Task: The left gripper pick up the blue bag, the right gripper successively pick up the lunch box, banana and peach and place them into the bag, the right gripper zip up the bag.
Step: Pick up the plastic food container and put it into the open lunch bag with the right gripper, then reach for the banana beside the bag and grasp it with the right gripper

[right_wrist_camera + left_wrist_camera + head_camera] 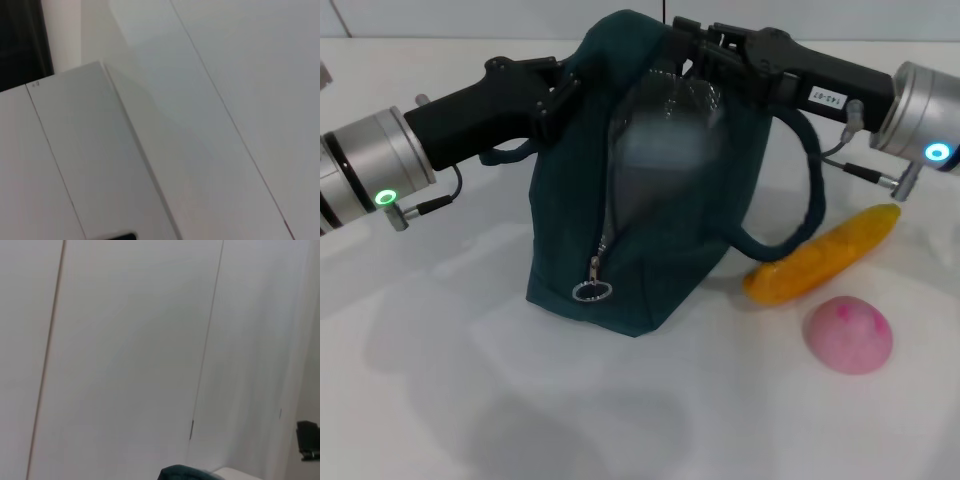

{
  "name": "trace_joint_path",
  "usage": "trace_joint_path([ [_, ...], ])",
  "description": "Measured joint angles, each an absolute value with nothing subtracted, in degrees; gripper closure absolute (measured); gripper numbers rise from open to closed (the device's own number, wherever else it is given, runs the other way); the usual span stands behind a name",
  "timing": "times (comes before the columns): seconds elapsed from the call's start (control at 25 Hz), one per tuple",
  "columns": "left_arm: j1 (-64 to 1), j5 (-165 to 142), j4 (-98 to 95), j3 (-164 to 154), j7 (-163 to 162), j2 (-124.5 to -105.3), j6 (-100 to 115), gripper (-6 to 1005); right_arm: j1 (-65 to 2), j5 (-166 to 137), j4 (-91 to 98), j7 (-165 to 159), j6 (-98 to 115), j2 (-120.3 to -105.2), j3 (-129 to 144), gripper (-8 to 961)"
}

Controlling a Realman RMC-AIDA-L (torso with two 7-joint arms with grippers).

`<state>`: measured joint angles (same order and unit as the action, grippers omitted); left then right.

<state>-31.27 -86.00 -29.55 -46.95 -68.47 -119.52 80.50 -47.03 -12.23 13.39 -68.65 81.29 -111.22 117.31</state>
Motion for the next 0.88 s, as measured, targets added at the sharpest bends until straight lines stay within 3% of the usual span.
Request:
trace_joint_path([
  [0.12,-31.2,-86.0,-29.5,-46.9,-68.5,-119.55,79.7,962,-47.3,-14.3,13.4,-68.9,81.1,-109.75,117.0,814],
  [0.24,-31.1,-86.0,-29.5,-47.0,-68.5,-119.56,79.3,962,-47.3,-15.6,13.7,-67.9,81.3,-108.5,116.7,721],
  [0.32,-30.9,-86.0,-29.5,-46.9,-68.5,-119.54,79.3,962,-47.0,-18.3,15.9,-68.6,81.4,-105.46,116.3,658],
  [0.36,-30.8,-86.0,-29.5,-46.9,-68.5,-119.51,79.3,962,-46.6,-20.7,18.0,-70.7,81.0,-102.91,116.0,627],
  [0.48,-30.7,-86.1,-29.5,-46.9,-68.6,-119.46,79.3,962,-46.2,-28.7,23.4,-77.8,79.1,-97.18,115.6,390],
  [0.52,-30.7,-86.3,-29.5,-47.0,-68.6,-119.43,79.3,962,-46.2,-33.8,25.2,-81.2,78.1,-95.28,114.4,358],
  [0.6,-30.7,-86.5,-29.5,-47.0,-68.6,-119.38,79.3,962,-46.1,-46.1,28.9,-87.7,76.7,-93.33,109.5,295],
  [0.68,-30.5,-86.5,-29.6,-47.1,-68.6,-119.37,79.3,962,-45.8,-57.5,32.3,-92.7,76.6,-93.26,103.9,231],
  [0.76,-30.5,-86.5,-29.7,-47.1,-68.6,-119.35,79.3,962,-44.7,-73.9,38.8,-99.4,77.3,-94.71,95.2,236],
  [0.88,-30.7,-86.6,-29.6,-47.0,-68.6,-119.35,79.3,962,-42.2,-98.2,51.1,-108.1,80.1,-99.57,82.7,242],
])
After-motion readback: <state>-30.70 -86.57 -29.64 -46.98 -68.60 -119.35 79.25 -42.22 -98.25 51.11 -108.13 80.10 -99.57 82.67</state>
